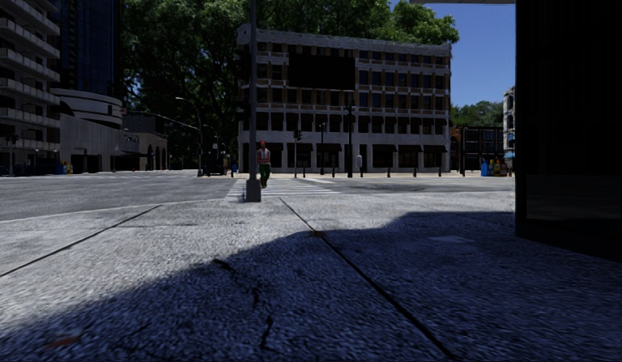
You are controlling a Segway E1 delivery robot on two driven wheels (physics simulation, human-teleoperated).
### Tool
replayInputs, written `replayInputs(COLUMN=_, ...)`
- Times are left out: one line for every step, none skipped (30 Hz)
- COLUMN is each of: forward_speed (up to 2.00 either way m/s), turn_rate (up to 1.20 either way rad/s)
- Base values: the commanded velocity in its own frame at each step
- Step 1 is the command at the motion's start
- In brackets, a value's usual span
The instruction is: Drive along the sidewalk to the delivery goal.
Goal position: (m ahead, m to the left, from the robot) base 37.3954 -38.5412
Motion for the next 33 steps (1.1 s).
replayInputs(forward_speed=1.47, turn_rate=0.00)
replayInputs(forward_speed=1.47, turn_rate=0.00)
replayInputs(forward_speed=1.47, turn_rate=0.00)
replayInputs(forward_speed=1.47, turn_rate=0.00)
replayInputs(forward_speed=1.47, turn_rate=0.00)
replayInputs(forward_speed=1.47, turn_rate=0.00)
replayInputs(forward_speed=1.47, turn_rate=0.00)
replayInputs(forward_speed=1.47, turn_rate=0.00)
replayInputs(forward_speed=1.47, turn_rate=0.00)
replayInputs(forward_speed=1.47, turn_rate=0.00)
replayInputs(forward_speed=1.47, turn_rate=0.00)
replayInputs(forward_speed=1.47, turn_rate=0.00)
replayInputs(forward_speed=1.47, turn_rate=0.00)
replayInputs(forward_speed=1.47, turn_rate=-0.13)
replayInputs(forward_speed=1.47, turn_rate=-0.13)
replayInputs(forward_speed=1.47, turn_rate=-0.55)
replayInputs(forward_speed=1.47, turn_rate=-0.83)
replayInputs(forward_speed=1.47, turn_rate=-1.20)
replayInputs(forward_speed=1.47, turn_rate=-1.20)
replayInputs(forward_speed=1.47, turn_rate=-0.79)
replayInputs(forward_speed=1.47, turn_rate=0.00)
replayInputs(forward_speed=1.47, turn_rate=0.00)
replayInputs(forward_speed=1.47, turn_rate=0.00)
replayInputs(forward_speed=1.47, turn_rate=0.00)
replayInputs(forward_speed=1.47, turn_rate=0.00)
replayInputs(forward_speed=1.47, turn_rate=0.00)
replayInputs(forward_speed=1.47, turn_rate=0.00)
replayInputs(forward_speed=1.47, turn_rate=0.00)
replayInputs(forward_speed=1.47, turn_rate=0.00)
replayInputs(forward_speed=1.47, turn_rate=0.00)
replayInputs(forward_speed=1.47, turn_rate=0.00)
replayInputs(forward_speed=1.47, turn_rate=0.00)
replayInputs(forward_speed=1.47, turn_rate=0.00)
